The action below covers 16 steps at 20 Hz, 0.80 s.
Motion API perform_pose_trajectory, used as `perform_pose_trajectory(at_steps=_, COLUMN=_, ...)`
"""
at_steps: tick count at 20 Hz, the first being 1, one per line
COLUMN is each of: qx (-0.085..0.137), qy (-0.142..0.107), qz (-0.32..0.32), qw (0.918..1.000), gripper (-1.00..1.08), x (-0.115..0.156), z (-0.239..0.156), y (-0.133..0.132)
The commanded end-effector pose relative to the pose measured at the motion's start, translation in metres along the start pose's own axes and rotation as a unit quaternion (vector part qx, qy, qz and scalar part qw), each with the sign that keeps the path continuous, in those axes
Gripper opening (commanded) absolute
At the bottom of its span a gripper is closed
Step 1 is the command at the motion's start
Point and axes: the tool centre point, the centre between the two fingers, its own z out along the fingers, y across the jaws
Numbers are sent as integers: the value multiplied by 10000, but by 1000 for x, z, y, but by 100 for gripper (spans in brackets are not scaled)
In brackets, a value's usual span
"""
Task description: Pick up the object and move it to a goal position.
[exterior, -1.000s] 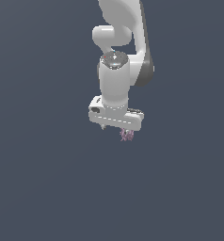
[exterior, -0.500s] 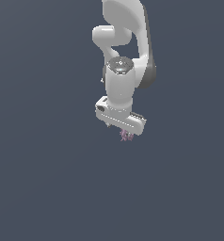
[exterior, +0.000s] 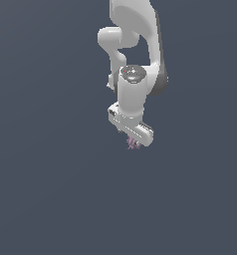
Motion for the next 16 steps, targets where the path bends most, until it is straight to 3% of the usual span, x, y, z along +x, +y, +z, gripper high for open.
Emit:
perform_pose_trajectory(at_steps=1, qx=-15, qy=-10, qz=308, qw=9995, gripper=100, x=-5, z=4, y=0)
perform_pose_trajectory(at_steps=8, qx=-63, qy=-28, qz=1146, qw=9934, gripper=100, x=-19, z=15, y=0)
perform_pose_trajectory(at_steps=16, qx=-122, qy=-32, qz=2095, qw=9777, gripper=100, x=-34, z=28, y=1)
